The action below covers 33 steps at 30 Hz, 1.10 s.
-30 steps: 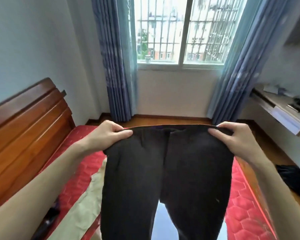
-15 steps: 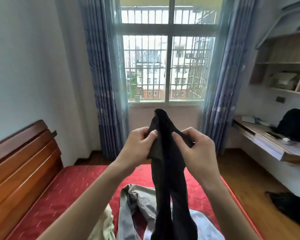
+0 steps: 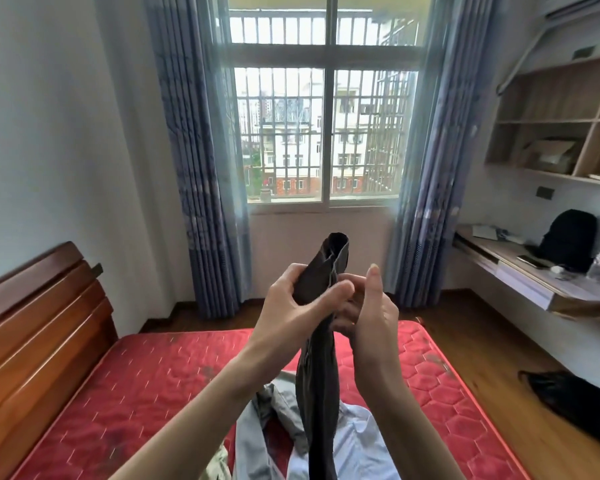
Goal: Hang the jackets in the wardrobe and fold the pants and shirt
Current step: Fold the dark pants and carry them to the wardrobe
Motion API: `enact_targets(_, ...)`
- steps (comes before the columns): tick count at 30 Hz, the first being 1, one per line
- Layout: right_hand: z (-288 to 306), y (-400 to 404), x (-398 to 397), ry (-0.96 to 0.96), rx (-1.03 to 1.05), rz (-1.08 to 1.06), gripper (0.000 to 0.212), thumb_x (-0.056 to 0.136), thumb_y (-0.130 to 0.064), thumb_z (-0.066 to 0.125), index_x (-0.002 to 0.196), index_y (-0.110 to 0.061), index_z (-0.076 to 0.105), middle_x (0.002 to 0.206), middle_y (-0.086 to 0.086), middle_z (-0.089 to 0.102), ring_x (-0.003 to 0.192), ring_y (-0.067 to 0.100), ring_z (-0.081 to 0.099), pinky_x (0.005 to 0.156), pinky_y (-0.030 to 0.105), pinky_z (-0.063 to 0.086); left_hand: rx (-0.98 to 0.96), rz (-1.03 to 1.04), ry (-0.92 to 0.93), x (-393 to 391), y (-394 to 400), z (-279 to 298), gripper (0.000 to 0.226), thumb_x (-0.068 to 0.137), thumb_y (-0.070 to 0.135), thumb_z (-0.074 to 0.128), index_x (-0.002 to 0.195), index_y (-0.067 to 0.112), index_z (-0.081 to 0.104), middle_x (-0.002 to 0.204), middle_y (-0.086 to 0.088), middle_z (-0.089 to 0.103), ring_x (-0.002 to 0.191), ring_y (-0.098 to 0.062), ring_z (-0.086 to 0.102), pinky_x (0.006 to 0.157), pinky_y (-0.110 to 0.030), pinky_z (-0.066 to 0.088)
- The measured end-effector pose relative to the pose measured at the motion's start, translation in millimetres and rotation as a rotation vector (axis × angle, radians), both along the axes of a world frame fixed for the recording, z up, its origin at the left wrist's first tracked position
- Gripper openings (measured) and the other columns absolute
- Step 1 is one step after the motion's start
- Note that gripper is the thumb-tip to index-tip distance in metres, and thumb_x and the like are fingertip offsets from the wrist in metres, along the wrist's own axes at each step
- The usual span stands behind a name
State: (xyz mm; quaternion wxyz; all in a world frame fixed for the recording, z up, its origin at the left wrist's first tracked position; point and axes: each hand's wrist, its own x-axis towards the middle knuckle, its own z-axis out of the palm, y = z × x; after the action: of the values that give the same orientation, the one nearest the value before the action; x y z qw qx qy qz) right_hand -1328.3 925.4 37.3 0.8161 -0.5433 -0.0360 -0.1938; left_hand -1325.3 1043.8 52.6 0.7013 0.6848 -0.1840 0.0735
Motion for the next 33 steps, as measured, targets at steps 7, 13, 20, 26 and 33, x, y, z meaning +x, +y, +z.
enact_targets(7, -11.7, 12.0, -0.7, -0.040, 0.016, 0.035, 0.041, 0.112, -0.025, 0.044, 0.089, -0.013, 0.075, 0.071, 0.009, 0.068, 0.051, 0.014, 0.062, 0.043, 0.023, 0.050, 0.075, -0.037, -0.165, -4.1, 20.4, -14.2, 0.022, 0.095, 0.023, 0.069, 0.115, 0.020, 0.059, 0.091, 0.007, 0.072, 0.087, -0.009, 0.070, 0.076, -0.024, 0.056)
enact_targets(13, -39.8, -4.0, 29.1, -0.277, -0.225, -0.234, 0.029, 0.101, -0.033, 0.060, 0.128, -0.024, 0.067, 0.118, -0.006, 0.072, 0.103, 0.014, 0.070, 0.083, 0.025, 0.057, -0.037, -0.053, -0.056, -2.2, 44.3, -15.0, 0.007, 0.101, 0.025, 0.063, 0.103, 0.019, 0.060, 0.087, -0.002, 0.067, 0.081, -0.012, 0.063, 0.072, -0.028, 0.057)
enact_targets(20, -63.2, -27.7, 55.0, -0.070, -0.317, 0.136, 0.039, 0.081, -0.049, 0.081, 0.114, -0.028, 0.078, 0.111, 0.002, 0.080, 0.105, 0.017, 0.075, 0.083, 0.024, 0.059, -0.149, 0.083, -0.070, 3.3, 59.0, -0.7, 0.034, 0.091, 0.041, 0.071, 0.087, 0.010, 0.057, 0.072, -0.005, 0.063, 0.062, -0.011, 0.060, 0.052, -0.024, 0.054)
enact_targets(26, -50.1, -29.1, 51.2, -0.160, -0.290, 0.015, 0.040, 0.083, -0.056, 0.081, 0.077, -0.016, 0.078, 0.074, -0.011, 0.070, 0.070, 0.004, 0.060, 0.059, 0.022, 0.051, 0.129, 0.170, -0.216, 16.9, 88.7, -6.5, 0.040, 0.083, 0.049, 0.085, 0.105, 0.023, 0.064, 0.091, 0.007, 0.072, 0.081, -0.004, 0.069, 0.071, -0.018, 0.056)
enact_targets(33, -30.2, -48.7, 32.8, -0.162, -0.401, 0.029, 0.052, 0.081, -0.066, 0.077, 0.066, -0.016, 0.072, 0.067, -0.010, 0.066, 0.063, 0.005, 0.061, 0.052, 0.023, 0.048, 0.384, 0.111, -0.340, 28.5, 99.0, -19.9, 0.016, 0.091, 0.029, 0.082, 0.099, 0.024, 0.068, 0.087, 0.006, 0.071, 0.079, -0.003, 0.067, 0.070, -0.017, 0.054)
